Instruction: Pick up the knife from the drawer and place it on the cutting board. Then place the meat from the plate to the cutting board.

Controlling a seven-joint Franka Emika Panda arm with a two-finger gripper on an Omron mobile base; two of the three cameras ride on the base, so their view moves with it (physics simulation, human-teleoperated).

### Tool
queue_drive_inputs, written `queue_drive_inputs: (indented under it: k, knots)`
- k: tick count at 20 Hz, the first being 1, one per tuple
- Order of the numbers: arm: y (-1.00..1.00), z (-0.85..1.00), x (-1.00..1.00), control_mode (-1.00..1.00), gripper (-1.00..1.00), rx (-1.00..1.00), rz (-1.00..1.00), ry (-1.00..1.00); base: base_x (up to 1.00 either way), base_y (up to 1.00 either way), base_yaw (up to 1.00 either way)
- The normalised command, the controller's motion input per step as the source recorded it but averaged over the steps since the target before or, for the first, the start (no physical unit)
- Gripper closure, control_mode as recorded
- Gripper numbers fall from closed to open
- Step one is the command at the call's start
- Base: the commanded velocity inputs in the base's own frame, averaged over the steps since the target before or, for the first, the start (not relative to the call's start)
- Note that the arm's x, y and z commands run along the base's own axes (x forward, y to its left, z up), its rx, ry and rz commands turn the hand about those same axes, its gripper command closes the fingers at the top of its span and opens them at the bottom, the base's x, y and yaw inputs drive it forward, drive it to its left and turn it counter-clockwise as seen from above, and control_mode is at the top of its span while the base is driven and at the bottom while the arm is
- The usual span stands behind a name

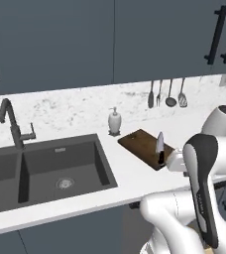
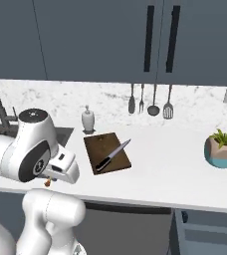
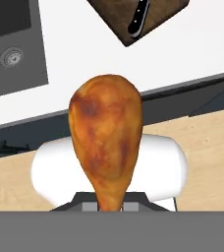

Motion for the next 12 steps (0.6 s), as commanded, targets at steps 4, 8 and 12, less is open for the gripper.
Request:
queue_drive_inputs:
  k: [4, 8, 12]
  knots:
    - [0.0, 0.0, 0.0, 1.0, 1.0, 0.0, 0.0, 0.0, 0.63, -0.01, 0.0]
    - [-0.11, 0.11, 0.33, -1.0, 1.0, 0.04, 0.0, -0.25, 0.0, 0.0, 0.0]
    - [-0.13, -0.02, 0.78, -1.0, 1.0, 0.0, 0.01, -0.48, 0.0, 0.0, 0.0]
